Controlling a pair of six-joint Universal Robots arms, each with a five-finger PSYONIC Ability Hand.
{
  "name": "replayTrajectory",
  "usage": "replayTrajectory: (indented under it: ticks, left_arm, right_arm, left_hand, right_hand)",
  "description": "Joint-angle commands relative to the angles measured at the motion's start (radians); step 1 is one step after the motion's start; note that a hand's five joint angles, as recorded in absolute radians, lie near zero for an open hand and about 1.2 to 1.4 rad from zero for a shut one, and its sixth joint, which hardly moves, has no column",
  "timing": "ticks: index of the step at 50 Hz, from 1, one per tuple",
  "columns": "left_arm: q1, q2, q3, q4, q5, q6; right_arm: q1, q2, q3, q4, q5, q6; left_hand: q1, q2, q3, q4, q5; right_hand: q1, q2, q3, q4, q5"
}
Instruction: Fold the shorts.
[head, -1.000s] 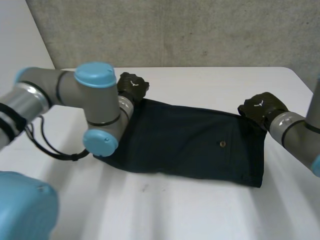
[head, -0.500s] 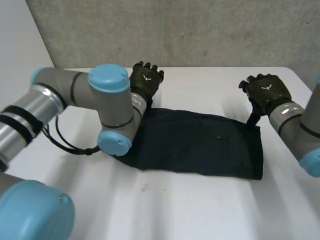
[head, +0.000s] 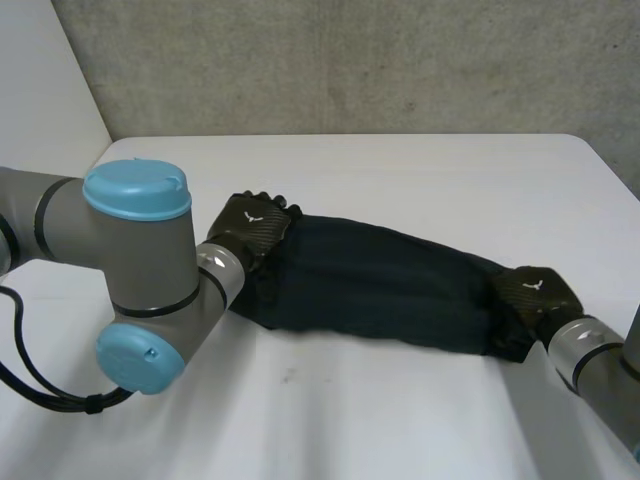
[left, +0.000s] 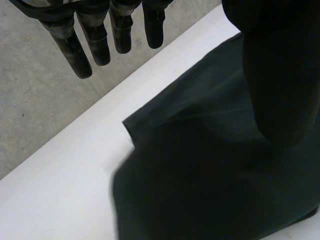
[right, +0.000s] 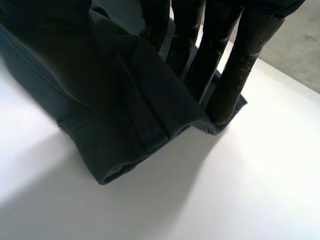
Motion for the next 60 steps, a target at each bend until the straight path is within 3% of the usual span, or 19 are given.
replayTrajectory:
  ticks: [1,5,13,22,28,30,31,32,33,38,42,46,54,60]
  left_arm:
    - [-0.004,0.088,-0.058,0.018,0.000,-0.011]
    - [-0.007,0.160,-0.100,0.038,0.001,-0.009]
    - [0.004,0.252,-0.172,0.050,0.001,-0.009]
    - [0.030,0.253,-0.199,0.050,0.000,-0.009]
    - [0.030,0.253,-0.179,0.071,-0.002,-0.011]
    - [0.030,0.253,-0.169,0.078,-0.004,-0.013]
    - [0.030,0.253,-0.161,0.078,-0.004,-0.013]
    - [0.030,0.252,-0.146,0.081,-0.004,-0.013]
    - [0.030,0.252,-0.138,0.081,-0.004,-0.013]
    - [0.030,0.246,-0.077,0.082,-0.005,-0.019]
    - [0.022,0.229,-0.011,0.085,-0.005,-0.052]
    - [0.005,0.175,0.061,0.087,-0.002,-0.111]
    - [-0.126,-0.041,0.190,0.062,0.000,-0.169]
    - [-0.153,-0.173,0.222,0.029,-0.007,-0.164]
  right_arm:
    - [-0.101,-0.063,-0.047,0.020,-0.007,-0.069]
    - [-0.118,-0.140,-0.092,0.098,-0.007,-0.213]
    - [-0.093,-0.129,-0.290,0.287,-0.001,-0.511]
    - [0.318,0.012,-0.516,0.306,-0.035,-0.579]
    - [0.491,0.157,-0.539,0.329,-0.196,-0.652]
    - [0.511,0.194,-0.550,0.345,-0.225,-0.660]
    - [0.514,0.211,-0.563,0.367,-0.231,-0.654]
    - [0.513,0.214,-0.573,0.376,-0.234,-0.644]
    - [0.511,0.210,-0.577,0.381,-0.236,-0.628]
    - [0.488,0.165,-0.599,0.384,-0.257,-0.357]
    - [0.343,0.035,-0.581,0.320,-0.239,0.073]
    - [0.269,-0.033,-0.556,0.307,-0.199,0.313]
    - [0.246,0.056,-0.547,0.353,-0.087,0.236]
    - [0.249,0.165,-0.551,0.355,0.017,0.144]
  left_hand:
    - [-0.011,-0.021,-0.031,-0.020,-0.039]
    - [-0.014,-0.024,-0.034,-0.023,-0.042]
    - [-0.020,-0.030,-0.040,-0.029,-0.048]
    - [-0.017,-0.027,-0.037,-0.026,-0.045]
    - [-0.017,-0.027,-0.037,-0.026,-0.045]
    - [-0.020,-0.030,-0.040,-0.029,-0.048]
    - [-0.020,-0.030,-0.040,-0.029,-0.048]
    - [-0.020,-0.031,-0.041,-0.030,-0.049]
    - [-0.020,-0.031,-0.041,-0.030,-0.049]
    - [-0.020,-0.031,-0.041,-0.030,-0.049]
    - [-0.017,-0.027,-0.037,-0.026,-0.045]
    - [-0.008,-0.019,-0.028,-0.017,-0.036]
    - [0.024,0.014,0.004,0.015,-0.004]
    - [0.036,0.026,0.016,0.027,0.008]
  right_hand:
    - [0.516,0.231,0.240,0.215,0.302]
    - [0.516,0.231,0.240,0.215,0.302]
    - [0.516,0.231,0.240,0.215,0.302]
    - [0.516,0.231,0.240,0.215,0.302]
    - [0.516,0.231,0.240,0.215,0.302]
    - [0.229,-0.057,-0.048,-0.073,0.015]
    - [-0.265,-0.550,-0.541,-0.566,-0.479]
    - [-0.569,-0.855,-0.845,-0.870,-0.783]
    - [-0.706,-0.991,-0.982,-1.007,-0.920]
    - [-0.706,-0.991,-0.982,-1.007,-0.920]
    - [-0.706,-0.991,-0.982,-1.007,-0.920]
    - [-0.706,-0.991,-0.982,-1.007,-0.920]
    - [-0.706,-0.991,-0.982,-1.007,-0.920]
    - [-0.706,-0.991,-0.982,-1.007,-0.920]
